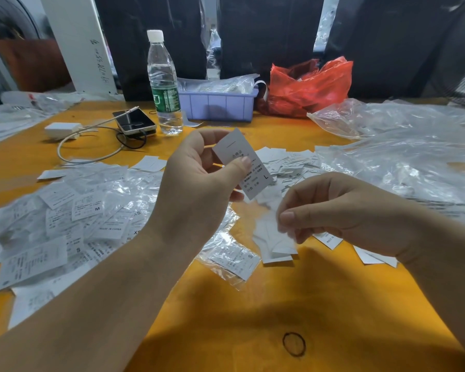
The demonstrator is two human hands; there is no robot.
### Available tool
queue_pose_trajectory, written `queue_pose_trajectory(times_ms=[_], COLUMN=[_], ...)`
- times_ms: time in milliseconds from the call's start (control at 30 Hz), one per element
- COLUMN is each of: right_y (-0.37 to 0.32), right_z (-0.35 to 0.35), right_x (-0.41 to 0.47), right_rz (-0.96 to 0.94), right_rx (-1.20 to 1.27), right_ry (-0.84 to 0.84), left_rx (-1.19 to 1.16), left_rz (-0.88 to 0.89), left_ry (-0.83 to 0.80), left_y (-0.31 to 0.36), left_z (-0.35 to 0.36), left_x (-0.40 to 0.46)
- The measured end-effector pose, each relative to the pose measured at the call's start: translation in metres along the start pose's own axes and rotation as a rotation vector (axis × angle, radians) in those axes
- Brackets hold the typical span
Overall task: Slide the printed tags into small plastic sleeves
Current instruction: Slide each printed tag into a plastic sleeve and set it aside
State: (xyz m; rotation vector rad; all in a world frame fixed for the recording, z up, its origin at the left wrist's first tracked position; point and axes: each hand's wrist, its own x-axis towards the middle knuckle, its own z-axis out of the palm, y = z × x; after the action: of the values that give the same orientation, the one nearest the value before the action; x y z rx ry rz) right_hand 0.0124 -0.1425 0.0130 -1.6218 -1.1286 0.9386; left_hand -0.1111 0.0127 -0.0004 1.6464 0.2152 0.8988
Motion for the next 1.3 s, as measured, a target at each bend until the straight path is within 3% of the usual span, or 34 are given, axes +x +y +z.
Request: queue_pose_trajectory(times_ms=[733,867,1100,1300], right_y=[-0.002,-0.003,0.001,0.001], right_z=[0.000,0.001,0.010,0.004], right_x=[0.001,0.002,0.006,0.004], right_rz=[-0.049,-0.053,-0.062,-0.118], right_rx=[0.056,0.107,0.130,0.137], right_ry=[0.156,0.215,0.167,0.291], left_rx=[0.038,0.027,0.003,-0.051], left_rz=[-0.104,-0.092,-0.064,-0.061], left_ry=[-0.152,-0.130,-0.093,-0.050], left_y=[-0.003,-0.001,-0.001,0.001], left_z=[0.003,0.004,0.008,0.001], left_x=[-0.001,-0.002,-0.006,-0.002])
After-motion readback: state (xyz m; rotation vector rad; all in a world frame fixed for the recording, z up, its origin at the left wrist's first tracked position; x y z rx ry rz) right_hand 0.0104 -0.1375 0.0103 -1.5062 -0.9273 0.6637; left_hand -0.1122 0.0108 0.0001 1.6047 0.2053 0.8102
